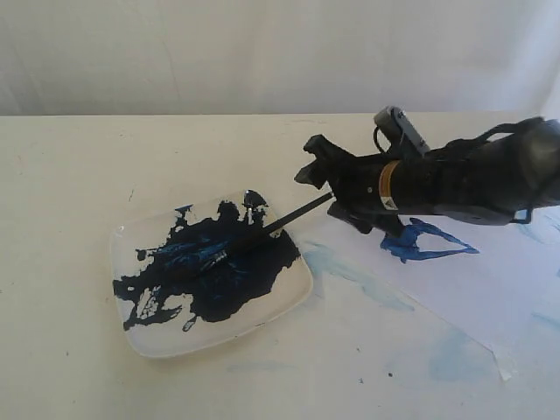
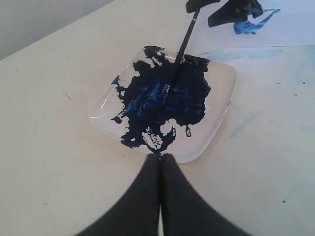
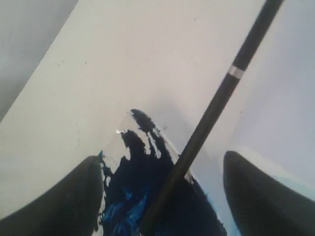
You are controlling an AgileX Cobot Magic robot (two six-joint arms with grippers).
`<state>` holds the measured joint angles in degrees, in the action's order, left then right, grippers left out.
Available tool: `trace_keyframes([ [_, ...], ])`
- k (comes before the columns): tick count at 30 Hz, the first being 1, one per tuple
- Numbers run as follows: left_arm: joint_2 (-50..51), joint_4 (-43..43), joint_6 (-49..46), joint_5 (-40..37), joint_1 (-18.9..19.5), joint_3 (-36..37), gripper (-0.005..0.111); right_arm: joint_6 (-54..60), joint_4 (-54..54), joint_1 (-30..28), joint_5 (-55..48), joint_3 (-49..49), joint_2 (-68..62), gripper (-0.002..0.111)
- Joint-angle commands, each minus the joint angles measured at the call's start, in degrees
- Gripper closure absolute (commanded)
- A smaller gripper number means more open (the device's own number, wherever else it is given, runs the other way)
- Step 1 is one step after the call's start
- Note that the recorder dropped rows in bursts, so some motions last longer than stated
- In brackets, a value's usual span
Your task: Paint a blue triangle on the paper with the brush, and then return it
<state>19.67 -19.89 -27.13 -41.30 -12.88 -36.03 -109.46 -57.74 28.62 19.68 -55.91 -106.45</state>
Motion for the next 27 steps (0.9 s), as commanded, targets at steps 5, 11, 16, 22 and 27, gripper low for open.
trace_keyframes([
  [5, -0.29, -1.05, 0.45, -0.44, 0.13, 0.26, 0.107, -11.06, -39.53, -0.15, 9.52, 4.72, 20.38, 0.101],
  [11, -0.29, -0.80, 0.44, -0.43, 0.13, 0.26, 0.107, -10.08, -42.21, -0.15, -3.76, 8.41, 41.41, 0.108],
  [16, -0.29, -1.26, 3.20, 0.77, 0.13, 1.68, 0.107, -3.87, -42.21, -0.15, -15.83, 18.82, 58.71, 0.108],
  [22, -0.29, -3.84, 5.38, 10.75, 0.13, 12.47, 0.107, 1.31, -42.21, -0.15, -34.25, 32.75, 74.88, 0.108],
  [27, -0.18, -3.84, 1.24, 14.24, 0.13, 21.79, 0.107, 1.31, -42.21, -0.15, -40.31, 39.33, 81.99, 0.108],
])
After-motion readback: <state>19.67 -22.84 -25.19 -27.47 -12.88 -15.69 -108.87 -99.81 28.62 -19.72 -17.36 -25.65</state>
